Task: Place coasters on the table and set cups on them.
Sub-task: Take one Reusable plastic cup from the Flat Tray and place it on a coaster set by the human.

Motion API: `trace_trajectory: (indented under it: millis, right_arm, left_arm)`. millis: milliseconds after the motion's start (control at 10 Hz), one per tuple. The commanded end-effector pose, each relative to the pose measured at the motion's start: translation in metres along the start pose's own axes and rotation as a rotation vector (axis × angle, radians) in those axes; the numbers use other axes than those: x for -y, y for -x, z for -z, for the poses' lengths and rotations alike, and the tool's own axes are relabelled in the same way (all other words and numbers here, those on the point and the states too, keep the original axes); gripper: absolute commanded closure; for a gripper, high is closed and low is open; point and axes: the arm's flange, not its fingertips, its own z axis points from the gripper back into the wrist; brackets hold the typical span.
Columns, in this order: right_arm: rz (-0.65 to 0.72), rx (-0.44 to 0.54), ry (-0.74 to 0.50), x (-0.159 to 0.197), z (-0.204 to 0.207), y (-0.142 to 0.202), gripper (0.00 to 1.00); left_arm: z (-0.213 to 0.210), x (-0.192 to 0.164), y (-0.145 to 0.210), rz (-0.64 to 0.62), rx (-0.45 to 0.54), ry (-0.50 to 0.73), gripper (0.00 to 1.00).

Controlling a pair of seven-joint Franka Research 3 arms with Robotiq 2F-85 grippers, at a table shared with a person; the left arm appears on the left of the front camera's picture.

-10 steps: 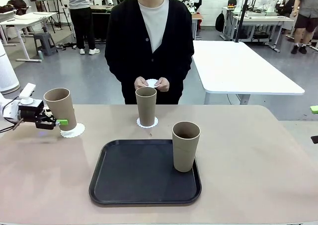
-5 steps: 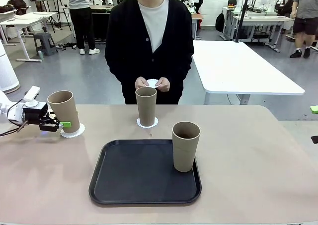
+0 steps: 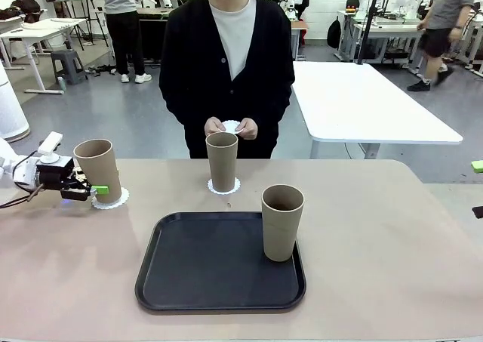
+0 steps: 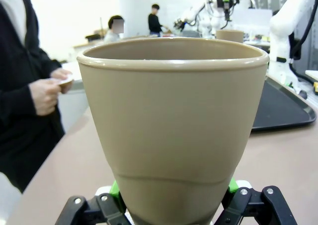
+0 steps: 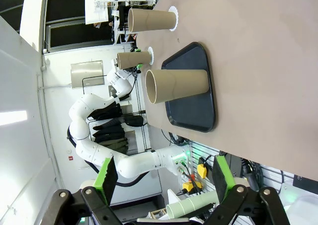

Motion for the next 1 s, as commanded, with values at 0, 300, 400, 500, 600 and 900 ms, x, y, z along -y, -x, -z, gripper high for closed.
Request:
trace_trajectory:
  millis: [0, 300, 400, 500, 600, 900]
  right_arm:
    - [-0.010, 0.000, -0.020, -0.0007, 0.0006, -0.0007, 0.00]
    - [-0.010, 0.000, -0.020, -0.0007, 0.0006, -0.0007, 0.00]
    - [-0.010, 0.000, -0.020, -0.0007, 0.0006, -0.0007, 0.00]
    - [-0.010, 0.000, -0.020, -0.0007, 0.0006, -0.0007, 0.00]
    - [-0.010, 0.000, -0.020, -0.0007, 0.0006, -0.0007, 0.00]
    - [-0.010, 0.000, -0.020, -0.0007, 0.0006, -0.0007, 0.00]
  left_arm:
    - [-0.0012, -0.0131, 0.0016, -0.027, -0.004, -0.004, 0.18]
    - [0.0003, -0.0140, 0.0064, -0.065, -0.032, 0.000, 0.18]
    - [0.0006, -0.0136, 0.0076, -0.072, -0.035, 0.004, 0.18]
    - [-0.0001, -0.0133, 0.0081, -0.077, -0.039, 0.005, 0.18]
    - [0.0005, -0.0132, 0.0087, -0.095, -0.036, 0.008, 0.18]
    - [0.0006, -0.0127, 0.0098, -0.102, -0.039, 0.028, 0.00]
